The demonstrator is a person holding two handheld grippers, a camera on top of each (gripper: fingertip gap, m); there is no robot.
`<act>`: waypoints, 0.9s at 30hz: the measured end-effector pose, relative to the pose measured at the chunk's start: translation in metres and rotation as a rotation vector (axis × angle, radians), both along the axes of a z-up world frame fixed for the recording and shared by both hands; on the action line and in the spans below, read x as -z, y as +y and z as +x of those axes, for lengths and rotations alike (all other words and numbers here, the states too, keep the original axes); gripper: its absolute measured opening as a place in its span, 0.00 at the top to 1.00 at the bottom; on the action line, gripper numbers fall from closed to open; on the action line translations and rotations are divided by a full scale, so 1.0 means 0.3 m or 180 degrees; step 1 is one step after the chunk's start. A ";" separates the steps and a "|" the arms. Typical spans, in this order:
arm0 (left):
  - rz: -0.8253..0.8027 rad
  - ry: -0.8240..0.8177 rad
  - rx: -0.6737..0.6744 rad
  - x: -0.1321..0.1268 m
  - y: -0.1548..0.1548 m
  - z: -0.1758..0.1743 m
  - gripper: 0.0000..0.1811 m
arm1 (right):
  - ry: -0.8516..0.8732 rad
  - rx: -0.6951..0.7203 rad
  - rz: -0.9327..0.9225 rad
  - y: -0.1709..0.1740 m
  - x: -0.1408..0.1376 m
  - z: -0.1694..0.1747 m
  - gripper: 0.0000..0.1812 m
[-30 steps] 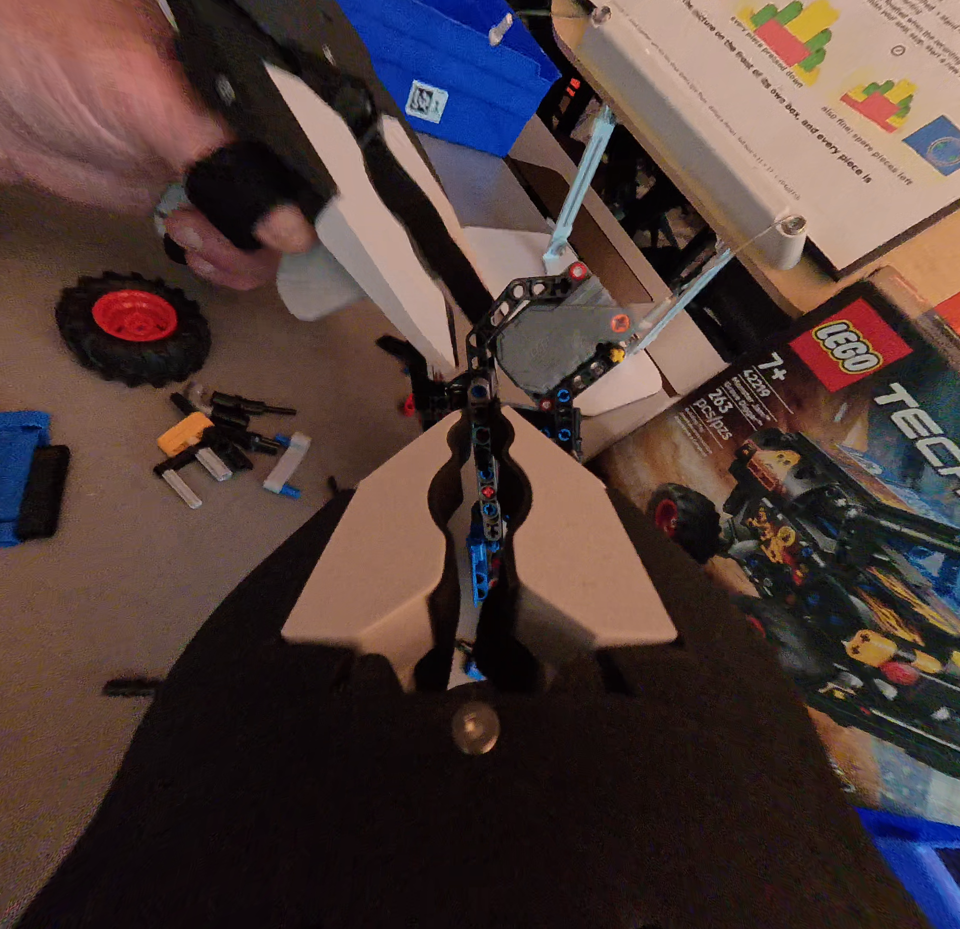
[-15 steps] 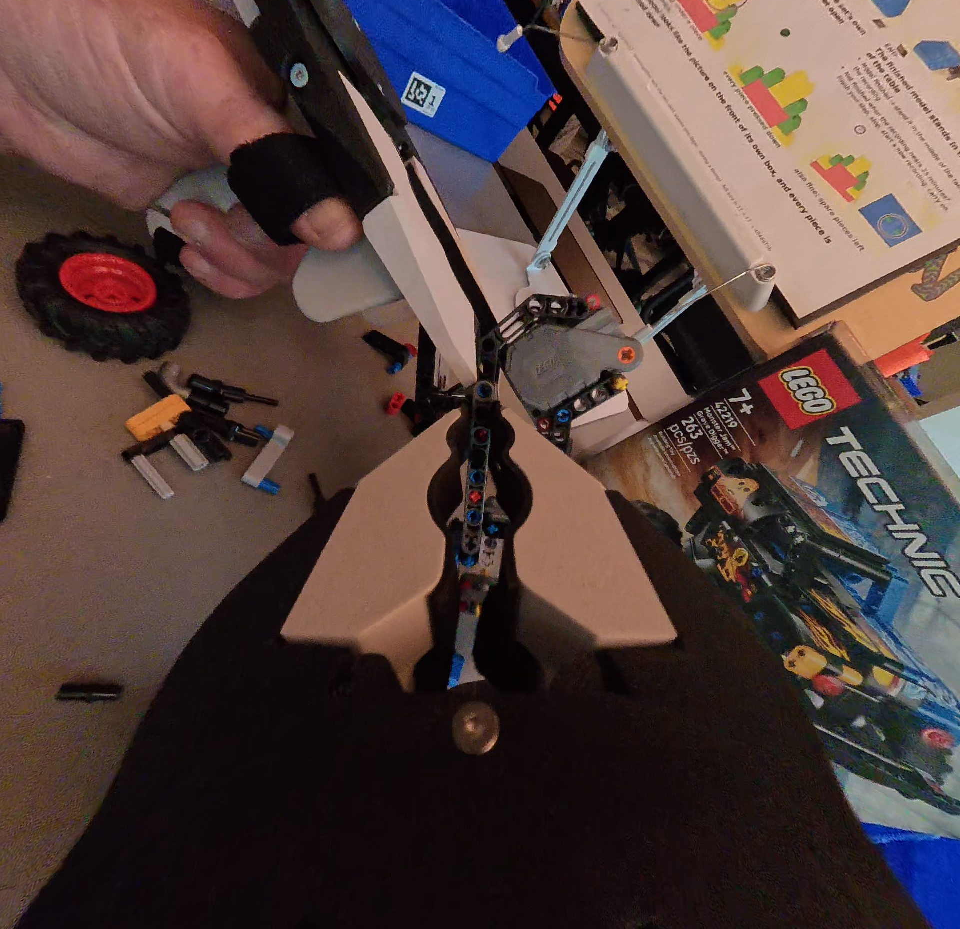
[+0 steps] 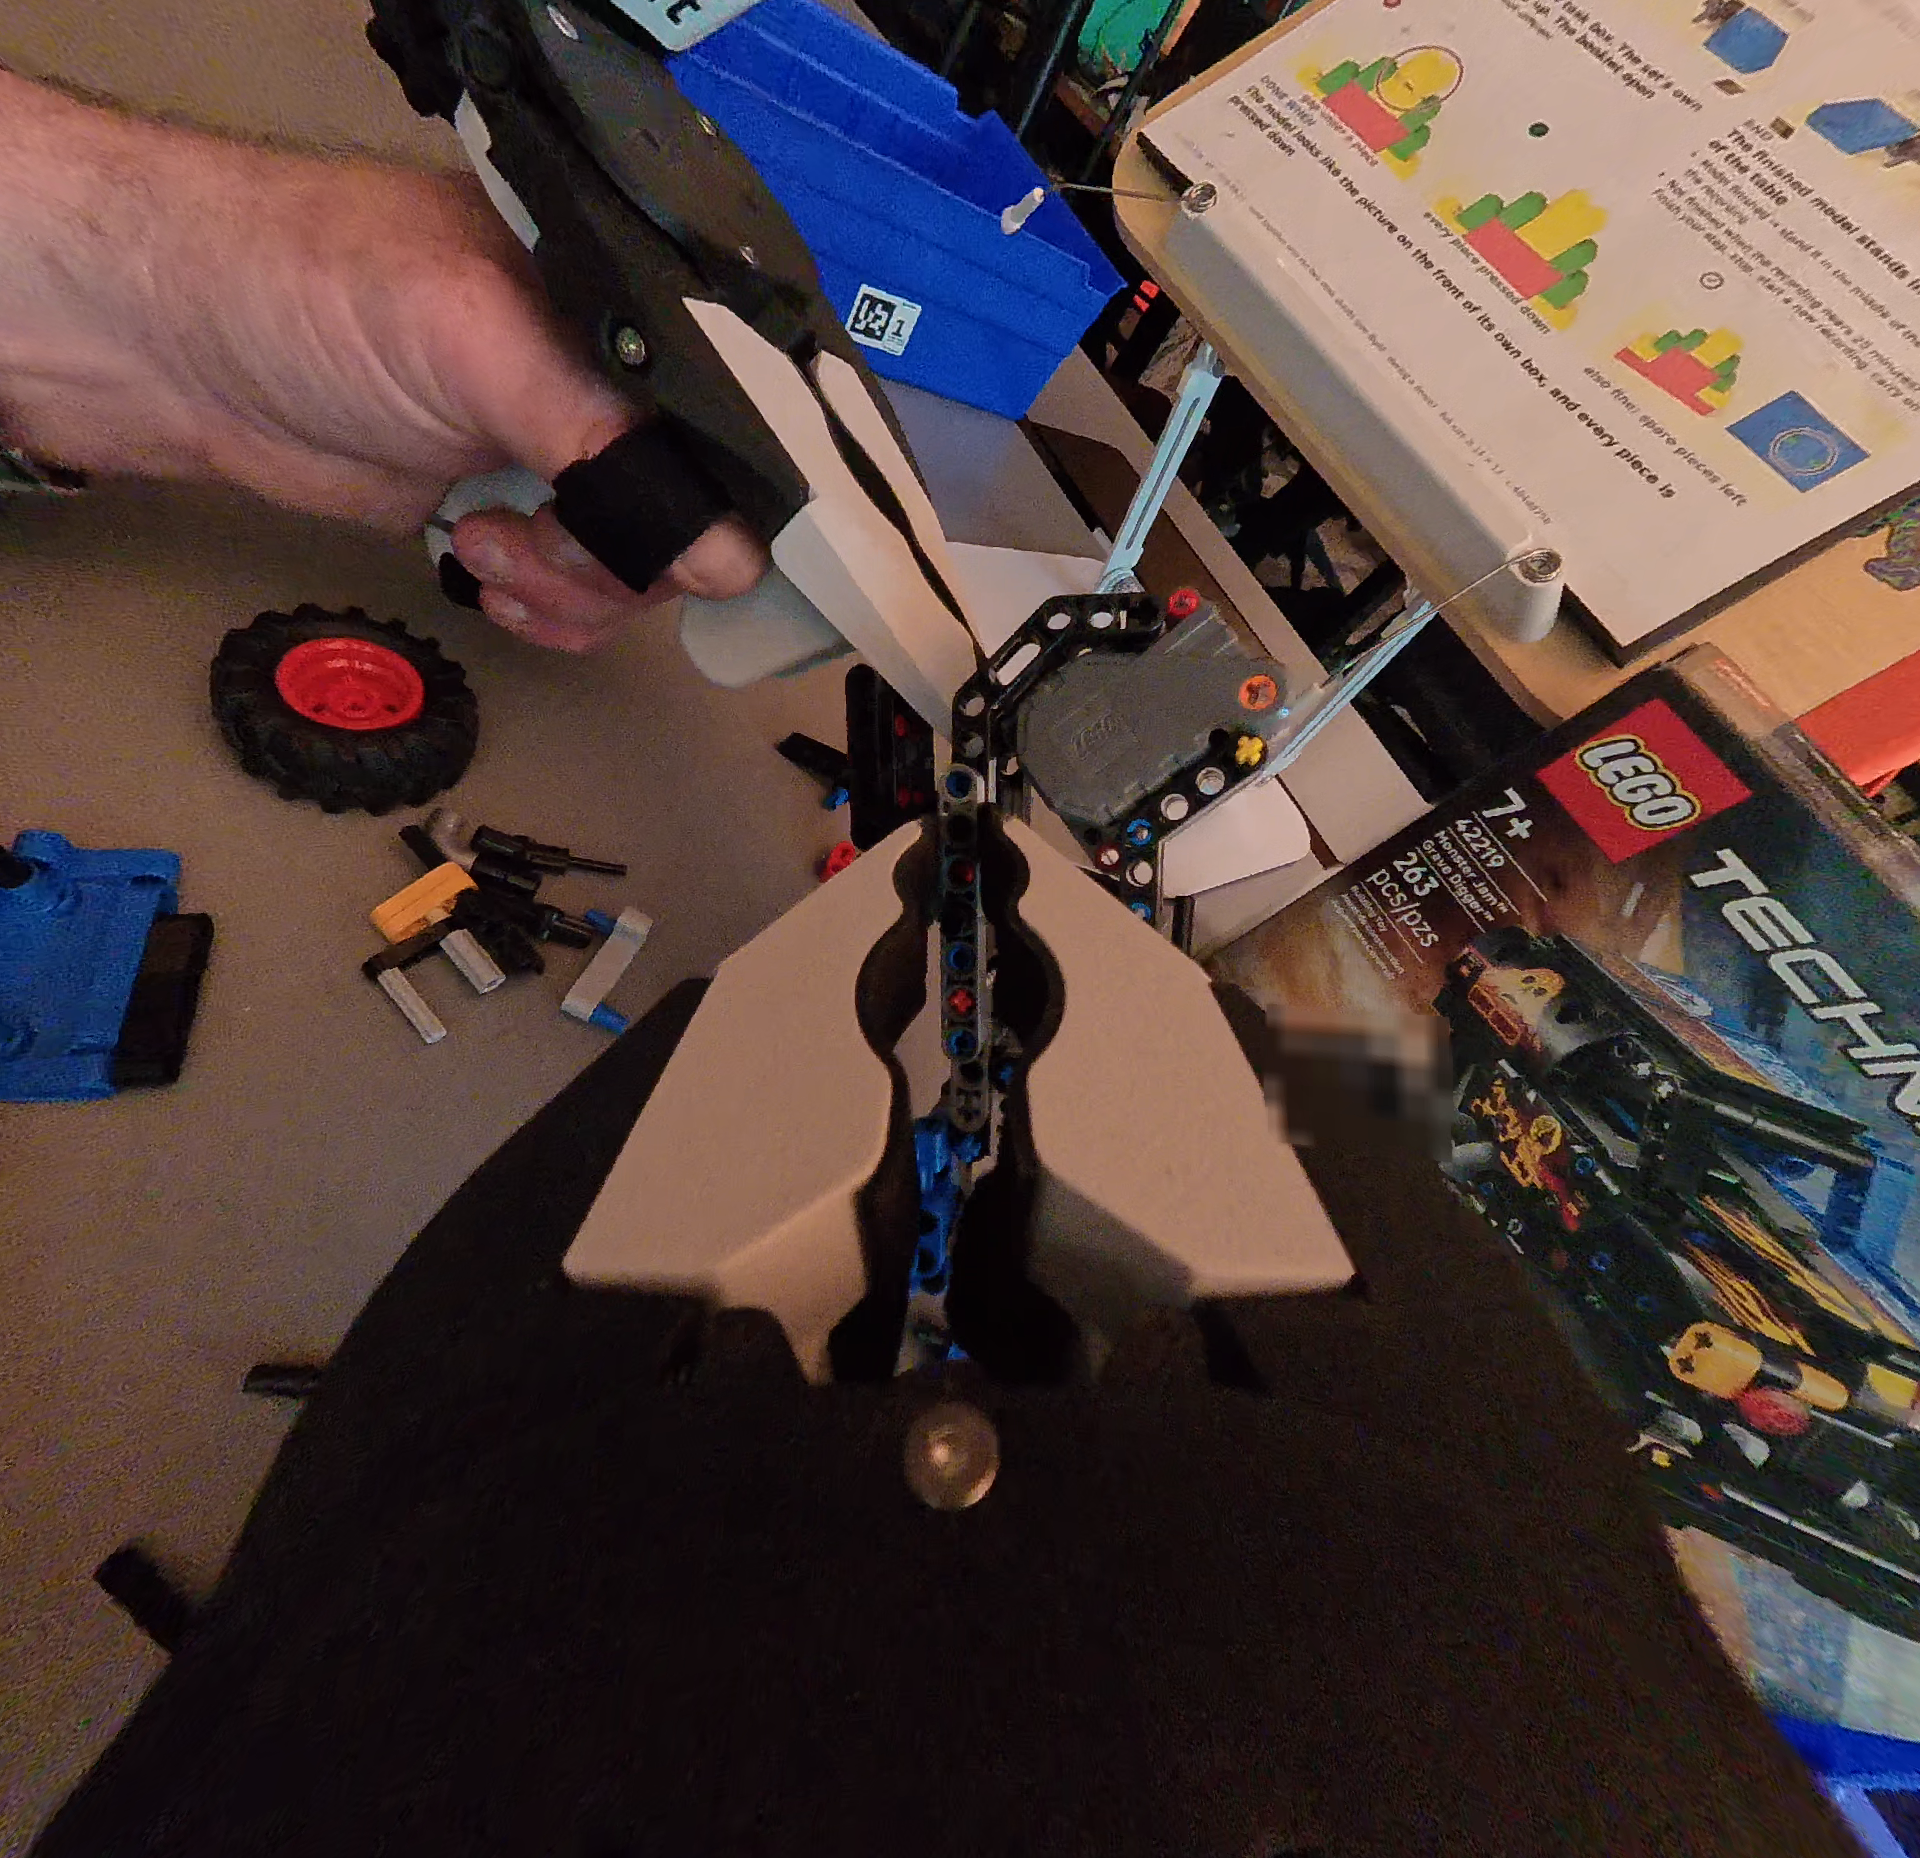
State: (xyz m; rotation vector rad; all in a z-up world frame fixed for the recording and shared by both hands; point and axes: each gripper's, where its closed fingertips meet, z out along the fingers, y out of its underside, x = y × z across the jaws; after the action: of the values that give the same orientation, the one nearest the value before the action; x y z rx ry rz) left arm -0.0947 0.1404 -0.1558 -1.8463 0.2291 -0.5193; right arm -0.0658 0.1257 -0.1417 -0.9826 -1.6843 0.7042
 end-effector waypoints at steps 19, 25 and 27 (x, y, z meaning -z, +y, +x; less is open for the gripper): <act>0.0265 -0.0611 0.0175 -0.079 -0.024 -0.040 0.78 | 0.0075 -0.0347 -0.0170 -0.008 -0.028 0.051 0.97; 0.0178 -0.0558 0.0366 -0.068 -0.032 0.009 0.94 | 0.0041 -0.0440 -0.0207 -0.032 -0.018 0.046 0.97; 0.0206 -0.0500 0.0290 -0.065 -0.019 0.010 0.95 | 0.0029 -0.0427 -0.0157 -0.033 -0.014 0.045 0.97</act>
State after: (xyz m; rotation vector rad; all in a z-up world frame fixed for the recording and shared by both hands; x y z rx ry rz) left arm -0.0916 0.1347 -0.1363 -1.7287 0.2223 -0.7089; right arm -0.0522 0.1157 -0.1376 -0.9051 -1.7439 0.8409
